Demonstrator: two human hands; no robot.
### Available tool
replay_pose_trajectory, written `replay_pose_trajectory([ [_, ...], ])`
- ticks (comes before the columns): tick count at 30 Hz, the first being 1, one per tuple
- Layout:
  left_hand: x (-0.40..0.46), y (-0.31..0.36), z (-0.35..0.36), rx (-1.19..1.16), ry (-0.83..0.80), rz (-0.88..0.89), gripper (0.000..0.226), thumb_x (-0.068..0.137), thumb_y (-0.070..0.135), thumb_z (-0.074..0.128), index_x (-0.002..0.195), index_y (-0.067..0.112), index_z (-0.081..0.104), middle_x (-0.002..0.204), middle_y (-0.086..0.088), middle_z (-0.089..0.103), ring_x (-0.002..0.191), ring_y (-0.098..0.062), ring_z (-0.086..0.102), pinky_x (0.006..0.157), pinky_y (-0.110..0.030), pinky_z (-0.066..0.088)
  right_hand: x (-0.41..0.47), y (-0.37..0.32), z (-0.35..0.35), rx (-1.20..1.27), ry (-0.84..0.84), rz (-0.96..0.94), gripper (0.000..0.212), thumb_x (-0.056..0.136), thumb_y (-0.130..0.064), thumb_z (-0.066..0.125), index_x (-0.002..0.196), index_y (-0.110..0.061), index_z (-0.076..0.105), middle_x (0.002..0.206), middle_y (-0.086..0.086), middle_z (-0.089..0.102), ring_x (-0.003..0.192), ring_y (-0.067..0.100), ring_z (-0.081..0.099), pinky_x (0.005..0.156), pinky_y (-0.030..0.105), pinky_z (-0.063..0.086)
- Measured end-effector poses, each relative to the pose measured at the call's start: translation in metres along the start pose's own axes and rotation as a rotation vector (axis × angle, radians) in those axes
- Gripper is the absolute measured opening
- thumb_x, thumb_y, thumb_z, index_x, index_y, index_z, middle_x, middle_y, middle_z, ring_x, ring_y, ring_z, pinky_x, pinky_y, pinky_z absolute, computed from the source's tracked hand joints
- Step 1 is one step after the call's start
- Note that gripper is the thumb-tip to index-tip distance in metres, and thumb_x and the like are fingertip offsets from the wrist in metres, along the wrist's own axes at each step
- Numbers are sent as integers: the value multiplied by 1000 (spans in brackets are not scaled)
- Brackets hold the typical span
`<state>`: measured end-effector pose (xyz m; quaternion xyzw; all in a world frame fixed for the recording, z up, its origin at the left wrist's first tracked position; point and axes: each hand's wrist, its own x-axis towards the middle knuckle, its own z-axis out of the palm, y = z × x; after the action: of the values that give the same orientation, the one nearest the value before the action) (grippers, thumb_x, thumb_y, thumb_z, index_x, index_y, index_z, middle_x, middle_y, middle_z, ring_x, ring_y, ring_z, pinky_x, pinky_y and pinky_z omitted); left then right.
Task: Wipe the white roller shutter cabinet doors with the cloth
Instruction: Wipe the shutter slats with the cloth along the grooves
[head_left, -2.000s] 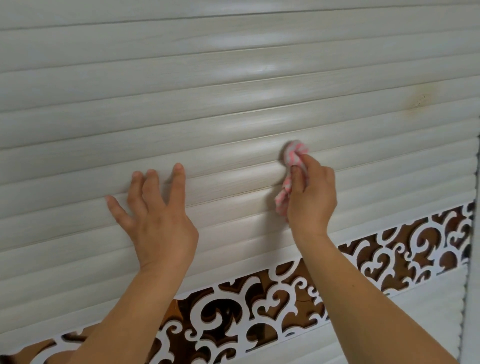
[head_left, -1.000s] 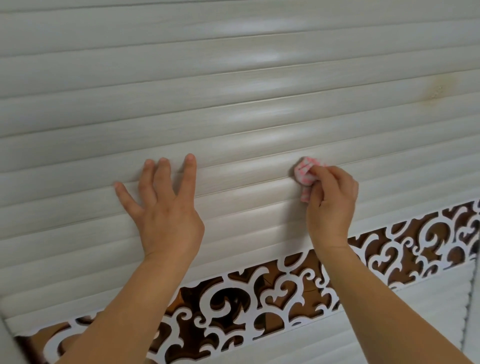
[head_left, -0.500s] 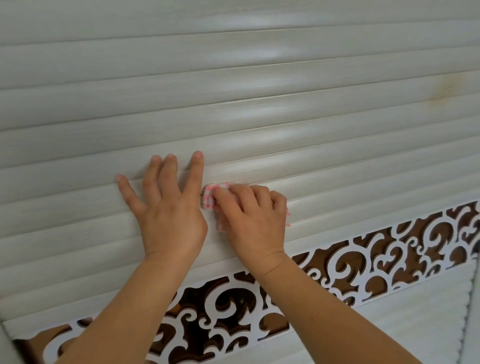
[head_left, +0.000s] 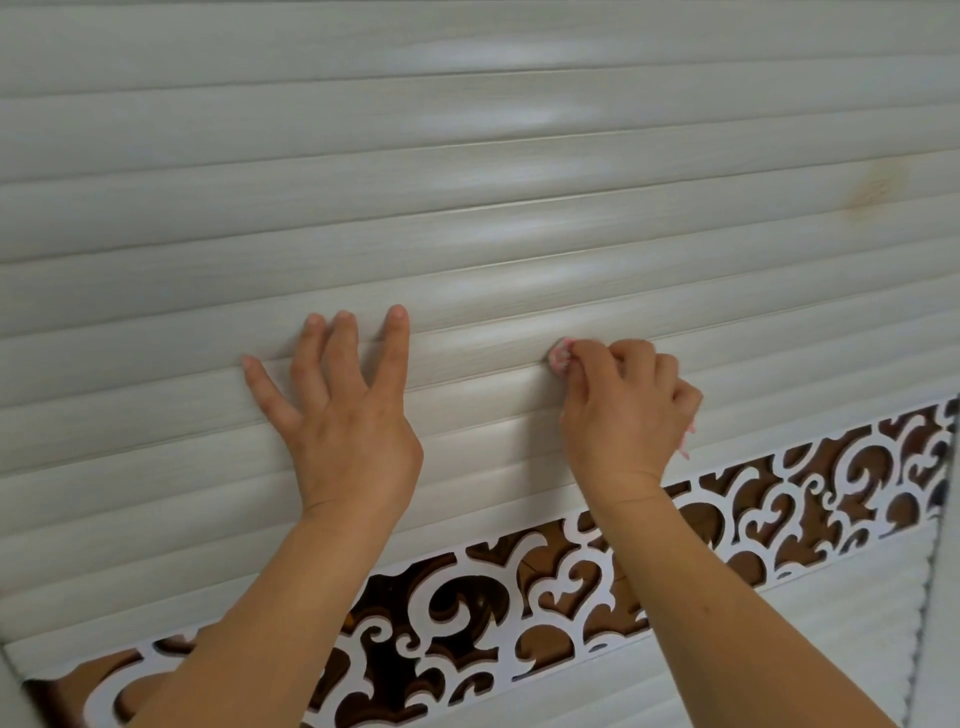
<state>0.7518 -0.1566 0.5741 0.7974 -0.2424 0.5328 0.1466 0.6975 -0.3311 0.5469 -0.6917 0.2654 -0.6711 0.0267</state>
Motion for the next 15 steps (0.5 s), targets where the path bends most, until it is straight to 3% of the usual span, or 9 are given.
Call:
replay_pose_trajectory([
  [6, 0, 3, 0, -19, 2, -20, 91, 62, -14, 60, 142, 21, 35, 138, -23, 34, 134, -40, 20, 103, -69, 1, -15, -35, -5, 100, -163, -272, 33, 60, -15, 83, 89, -25, 72, 91, 4, 65, 81, 30, 59, 77, 38, 33],
  [9, -1, 2, -1, -24, -3, -22, 91, 63, -15, 59, 143, 22, 36, 139, -22, 34, 135, -39, 20, 103, -69, 1, -4, -13, -12, 90, -218, -212, 42, 58, -18, 86, 96, -30, 72, 105, 6, 64, 92, 36, 58, 76, 44, 44],
  [13, -2, 3, -2, -30, 0, -24, 91, 64, -16, 58, 143, 23, 34, 140, -22, 33, 136, -37, 18, 104, -69, 2, 11, 30, -17, 107, -366, -43, 16, 86, -32, 61, 99, -42, 62, 120, -1, 52, 106, 30, 53, 83, 41, 47],
  [15, -3, 4, -3, -34, -2, -30, 92, 65, -16, 59, 144, 23, 33, 141, -22, 31, 136, -37, 17, 104, -68, 1, 22, 53, -12, 124, -238, 2, 8, 89, -42, 53, 90, -39, 60, 108, -12, 55, 93, 21, 61, 77, 38, 52],
])
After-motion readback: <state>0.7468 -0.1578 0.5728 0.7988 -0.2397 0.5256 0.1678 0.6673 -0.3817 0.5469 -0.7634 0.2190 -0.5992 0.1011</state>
